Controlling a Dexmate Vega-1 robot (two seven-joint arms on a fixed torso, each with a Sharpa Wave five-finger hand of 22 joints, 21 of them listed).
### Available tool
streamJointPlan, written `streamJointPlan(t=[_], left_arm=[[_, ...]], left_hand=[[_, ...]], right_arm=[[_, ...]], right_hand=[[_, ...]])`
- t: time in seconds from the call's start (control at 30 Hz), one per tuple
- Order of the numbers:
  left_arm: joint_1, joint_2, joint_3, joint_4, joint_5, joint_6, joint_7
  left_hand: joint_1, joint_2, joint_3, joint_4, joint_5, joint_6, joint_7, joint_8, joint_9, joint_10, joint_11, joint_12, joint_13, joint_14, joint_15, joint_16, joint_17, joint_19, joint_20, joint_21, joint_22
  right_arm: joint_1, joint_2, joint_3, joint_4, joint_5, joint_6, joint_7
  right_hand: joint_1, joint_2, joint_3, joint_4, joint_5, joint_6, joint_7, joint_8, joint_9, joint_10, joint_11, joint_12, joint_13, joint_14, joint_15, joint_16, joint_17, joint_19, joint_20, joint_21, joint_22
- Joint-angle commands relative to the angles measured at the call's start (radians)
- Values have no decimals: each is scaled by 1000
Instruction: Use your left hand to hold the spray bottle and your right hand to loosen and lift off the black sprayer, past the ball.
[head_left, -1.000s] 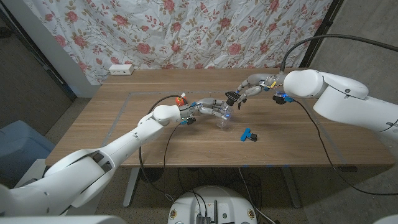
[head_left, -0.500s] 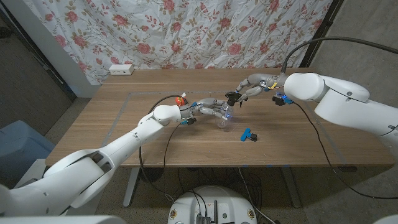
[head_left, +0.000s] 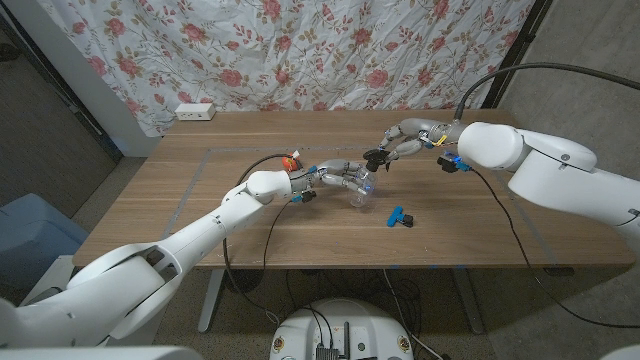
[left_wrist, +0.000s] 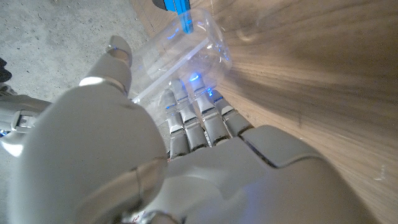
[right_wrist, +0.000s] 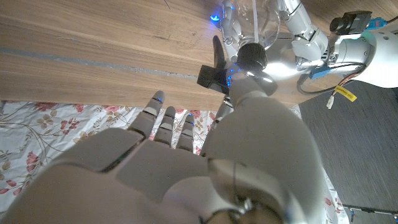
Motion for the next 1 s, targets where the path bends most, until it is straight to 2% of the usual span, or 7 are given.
streamJointPlan(t=[0.03, 0.1, 0.47, 0.73, 1.0], left_arm=[[5, 4, -3, -6, -1, 3, 6], [3, 2, -3, -2, -2, 3, 5], [-8, -7, -1, 18, -3, 9, 1], [-26, -21, 2, 50, -3, 1, -10], [-47, -44, 6, 99, -3, -23, -24]], left_hand=[[12, 147, 8, 13, 5, 22, -22, 124, 5, 68, -73, 6, 5, 6, -112, -5, 3, 8, -42, -3, 4], [12, 147, 8, 12, 5, 22, -22, 124, 6, 68, -72, 6, 5, 8, -112, -5, 3, 8, -42, -3, 4], [12, 146, 6, 10, 5, 25, -17, 126, 5, 70, -65, 6, 7, 8, -110, -5, 4, 8, -44, -3, 4], [11, 145, 5, 9, 4, 26, -18, 126, 4, 72, -61, 6, 7, 7, -111, -6, 6, 8, -45, -3, 4], [11, 143, 5, 8, 4, 28, -17, 127, 2, 74, -61, 4, 4, 9, -111, -6, 6, 9, -45, -3, 4]], right_arm=[[-34, 15, 17, 4, -2, 21, -74], [-32, 20, 15, 9, -4, 24, -77], [-20, 45, 12, 53, 7, 68, -77], [-9, 61, 7, 88, 15, 97, -66], [-3, 65, 4, 92, 16, 94, -60]], right_hand=[[27, -4, 6, 0, 8, 40, 0, 24, 10, 27, -8, 10, 3, 7, -8, 15, 7, 9, -7, 6, 3], [31, -3, 6, 1, 8, 53, 0, 30, 11, 33, -16, 11, 3, 14, -12, 18, 8, 12, -9, 6, 3], [68, 4, 14, -4, 14, 96, -1, 47, 7, 53, -24, 11, 3, 19, -27, 25, 13, 10, -18, 3, 3], [104, 10, 25, -10, 21, 111, -2, 52, 2, 57, -29, 9, 3, 13, -32, 25, 16, -2, -23, -1, 3], [134, 10, 33, -11, 26, 118, -2, 52, -3, 55, -32, 5, 3, 5, -34, 24, 19, -9, -23, -2, 4]])
